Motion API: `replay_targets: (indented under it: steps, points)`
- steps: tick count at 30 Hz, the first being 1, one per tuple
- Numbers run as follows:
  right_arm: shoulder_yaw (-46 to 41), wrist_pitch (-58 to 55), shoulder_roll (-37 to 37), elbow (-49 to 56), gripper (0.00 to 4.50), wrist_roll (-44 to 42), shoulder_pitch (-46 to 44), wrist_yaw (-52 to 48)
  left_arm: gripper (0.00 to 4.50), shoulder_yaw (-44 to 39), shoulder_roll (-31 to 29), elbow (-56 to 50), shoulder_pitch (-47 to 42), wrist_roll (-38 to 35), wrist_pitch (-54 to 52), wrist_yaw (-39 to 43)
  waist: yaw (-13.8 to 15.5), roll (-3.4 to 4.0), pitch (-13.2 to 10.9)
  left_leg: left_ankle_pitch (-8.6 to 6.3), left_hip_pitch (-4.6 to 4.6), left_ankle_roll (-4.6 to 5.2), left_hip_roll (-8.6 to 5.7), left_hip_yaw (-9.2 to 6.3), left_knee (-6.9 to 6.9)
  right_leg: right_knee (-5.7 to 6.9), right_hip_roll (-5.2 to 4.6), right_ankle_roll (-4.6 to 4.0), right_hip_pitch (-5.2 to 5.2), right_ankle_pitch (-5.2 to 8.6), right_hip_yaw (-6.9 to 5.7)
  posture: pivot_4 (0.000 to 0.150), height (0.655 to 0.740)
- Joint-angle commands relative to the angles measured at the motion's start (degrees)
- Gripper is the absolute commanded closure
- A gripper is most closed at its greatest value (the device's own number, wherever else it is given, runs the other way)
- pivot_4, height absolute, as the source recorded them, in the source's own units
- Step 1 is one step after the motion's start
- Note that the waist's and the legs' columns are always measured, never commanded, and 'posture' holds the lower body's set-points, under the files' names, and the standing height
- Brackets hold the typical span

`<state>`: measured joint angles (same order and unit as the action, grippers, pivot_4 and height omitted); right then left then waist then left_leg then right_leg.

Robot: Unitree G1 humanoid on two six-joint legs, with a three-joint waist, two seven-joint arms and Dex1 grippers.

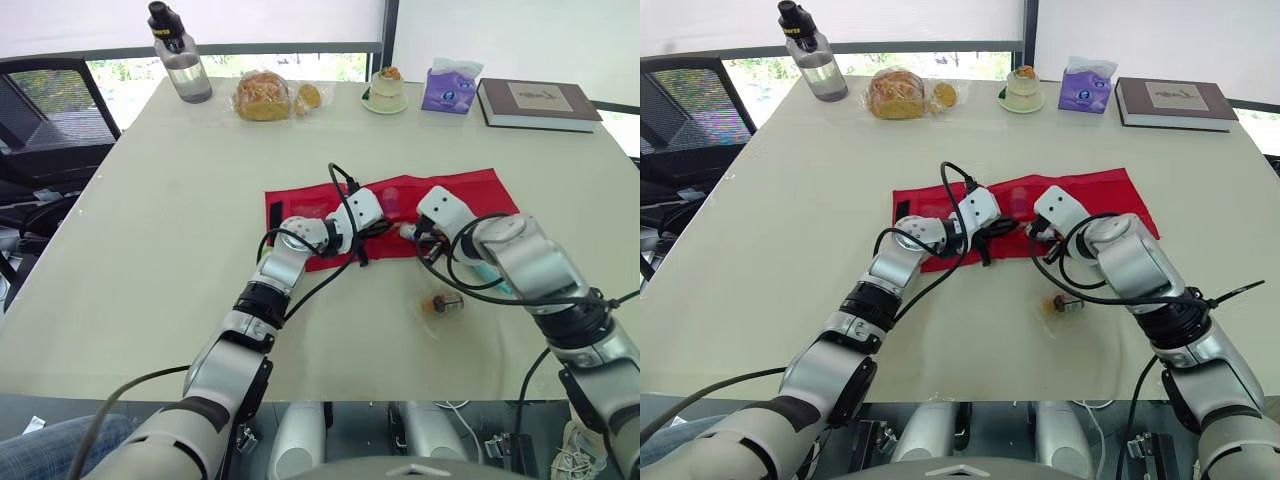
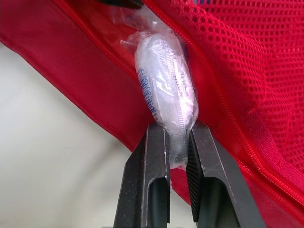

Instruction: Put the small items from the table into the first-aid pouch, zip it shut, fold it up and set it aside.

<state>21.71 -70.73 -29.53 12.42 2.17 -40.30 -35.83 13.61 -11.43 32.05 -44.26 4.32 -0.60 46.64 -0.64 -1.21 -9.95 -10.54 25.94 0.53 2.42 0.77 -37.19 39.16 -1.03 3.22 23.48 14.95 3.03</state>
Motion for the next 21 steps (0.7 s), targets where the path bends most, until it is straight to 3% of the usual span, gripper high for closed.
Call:
replay_targets:
  steps: [1,9,21]
  points:
    - [-4.33,-1.26,2.1,-1.72,4.48,0.89,-0.38,5.45,4.5,0.43,0.58,-3.55,0.19,-0.49,0.01,-0.29,-0.06,0.0,0.0,0.0,0.0,0.0,0.0,0.0,0.0,0.01,0.0,0.0,0.0,0.0,0.0,0.15,0.74]
    - [-8.5,-3.96,4.4,-3.13,4.48,0.26,-0.47,10.86,4.5,0.69,0.21,-5.62,1.86,-0.61,-1.1,-0.42,-0.07,0.01,0.0,0.0,0.0,0.0,0.0,0.0,0.01,-0.01,0.0,0.0,0.0,0.0,0.0,0.15,0.74]
    - [-15.92,-0.81,19.75,-8.26,4.48,-1.53,-2.25,19.98,4.5,1.59,1.01,-6.79,2.57,-0.69,-1.38,0.18,-0.17,0.01,0.01,0.0,0.0,0.0,0.01,-0.01,0.05,0.0,0.01,0.0,0.01,0.0,0.0,0.15,0.74]
